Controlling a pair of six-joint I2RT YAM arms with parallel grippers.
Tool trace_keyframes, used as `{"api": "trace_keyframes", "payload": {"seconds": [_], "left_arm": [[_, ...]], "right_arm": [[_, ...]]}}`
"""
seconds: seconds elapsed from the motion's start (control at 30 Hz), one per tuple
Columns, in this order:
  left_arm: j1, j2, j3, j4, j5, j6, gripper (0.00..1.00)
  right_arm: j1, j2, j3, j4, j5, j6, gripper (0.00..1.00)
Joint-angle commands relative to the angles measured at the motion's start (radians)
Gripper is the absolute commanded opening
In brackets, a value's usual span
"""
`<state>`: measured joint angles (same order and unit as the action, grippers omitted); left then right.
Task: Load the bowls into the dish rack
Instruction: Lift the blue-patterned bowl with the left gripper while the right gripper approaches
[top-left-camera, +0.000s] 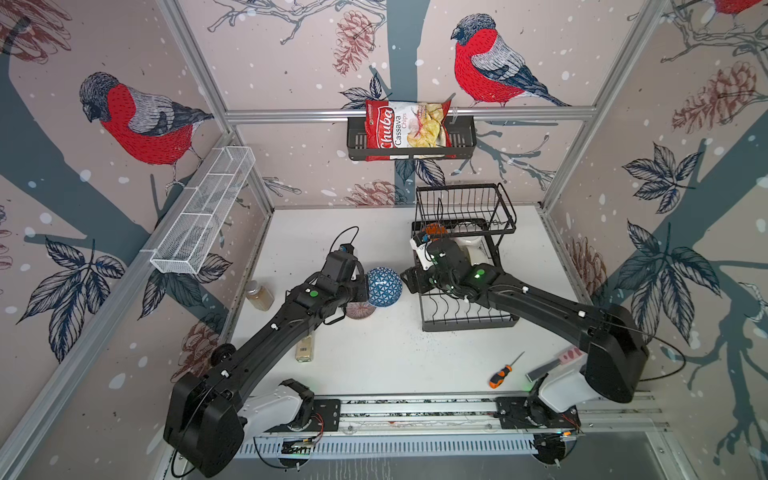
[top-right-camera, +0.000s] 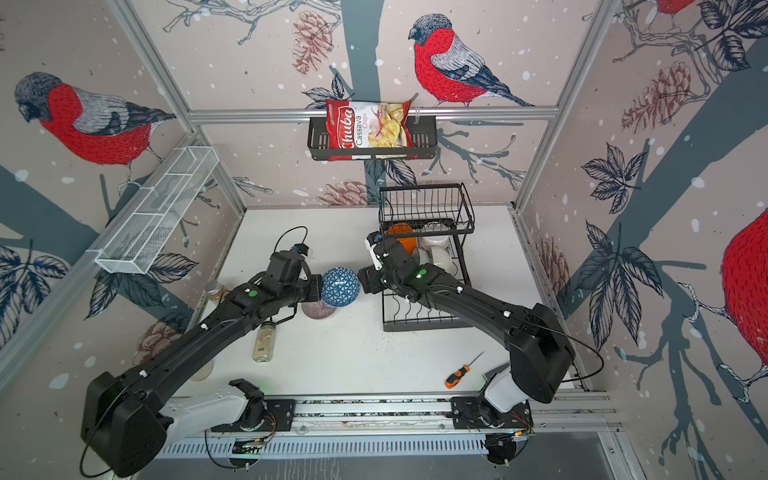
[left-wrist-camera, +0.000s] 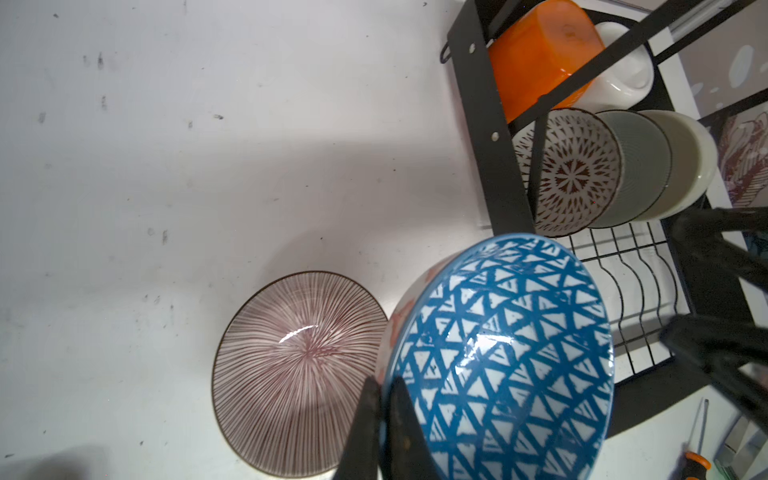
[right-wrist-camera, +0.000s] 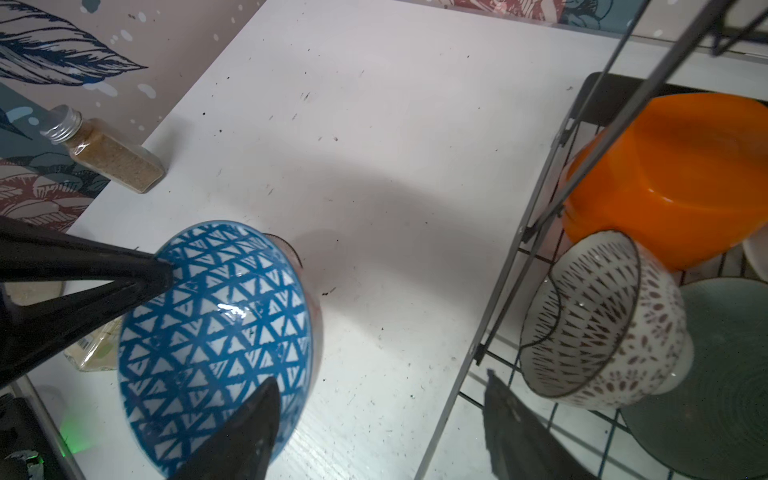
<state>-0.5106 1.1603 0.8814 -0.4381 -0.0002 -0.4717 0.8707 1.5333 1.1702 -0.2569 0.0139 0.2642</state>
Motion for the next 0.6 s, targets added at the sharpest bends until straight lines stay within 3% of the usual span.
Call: {"api": "trace_keyframes", "payload": {"seconds": [0.0,0.4,0.57], "left_arm": [[-0.013,0.015,0.018,0.073,0.000,0.002,0.00],[-0.036,0.028,0.025,0.105,0.010,-0.007,0.00],[-0.040,0.027,0.024,0.110,0.014,-0.009,0.00]], "right_arm": [[0.014,0.013,0.016,-0.013,-0.006,-0.010,0.77],[0.025,0.087,0.047,-0.022,0.011,0.025,0.75],[0.035,0.122,0.068,-0.022,0.013,0.029,0.66]]}}
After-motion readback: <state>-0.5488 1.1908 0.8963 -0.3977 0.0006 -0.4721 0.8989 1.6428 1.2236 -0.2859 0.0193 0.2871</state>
